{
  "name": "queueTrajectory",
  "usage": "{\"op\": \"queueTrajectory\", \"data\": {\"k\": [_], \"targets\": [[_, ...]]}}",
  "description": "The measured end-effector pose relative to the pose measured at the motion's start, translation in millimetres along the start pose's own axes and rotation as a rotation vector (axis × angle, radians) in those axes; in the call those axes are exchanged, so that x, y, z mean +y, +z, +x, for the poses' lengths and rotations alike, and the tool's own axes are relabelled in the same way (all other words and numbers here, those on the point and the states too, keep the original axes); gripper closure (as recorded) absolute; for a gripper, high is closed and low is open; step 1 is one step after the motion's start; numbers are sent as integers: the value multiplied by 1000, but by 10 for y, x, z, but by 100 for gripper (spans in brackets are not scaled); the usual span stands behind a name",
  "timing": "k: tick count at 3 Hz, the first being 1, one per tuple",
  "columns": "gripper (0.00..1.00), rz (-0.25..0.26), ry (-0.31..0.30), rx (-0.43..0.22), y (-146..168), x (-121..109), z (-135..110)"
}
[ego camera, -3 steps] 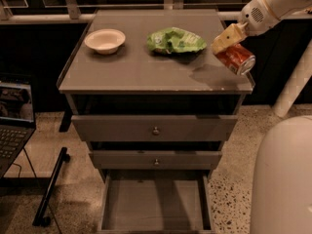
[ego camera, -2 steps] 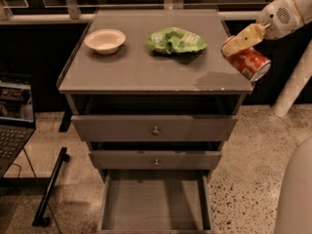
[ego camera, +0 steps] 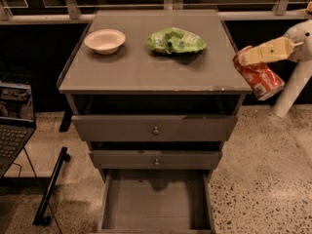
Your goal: Place coke can into bottom drawer
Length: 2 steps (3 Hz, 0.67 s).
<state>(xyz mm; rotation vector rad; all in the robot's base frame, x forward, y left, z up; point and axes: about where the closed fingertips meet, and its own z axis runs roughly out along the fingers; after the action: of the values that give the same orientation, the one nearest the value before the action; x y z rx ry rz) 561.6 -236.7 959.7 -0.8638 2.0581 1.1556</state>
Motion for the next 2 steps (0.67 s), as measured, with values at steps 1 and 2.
{"op": "queueTrajectory", "data": {"k": [1,2], "targets": [[100,-10,14,-12,22,-6,36],[100,-8,-35,11,134,101,-107]]}}
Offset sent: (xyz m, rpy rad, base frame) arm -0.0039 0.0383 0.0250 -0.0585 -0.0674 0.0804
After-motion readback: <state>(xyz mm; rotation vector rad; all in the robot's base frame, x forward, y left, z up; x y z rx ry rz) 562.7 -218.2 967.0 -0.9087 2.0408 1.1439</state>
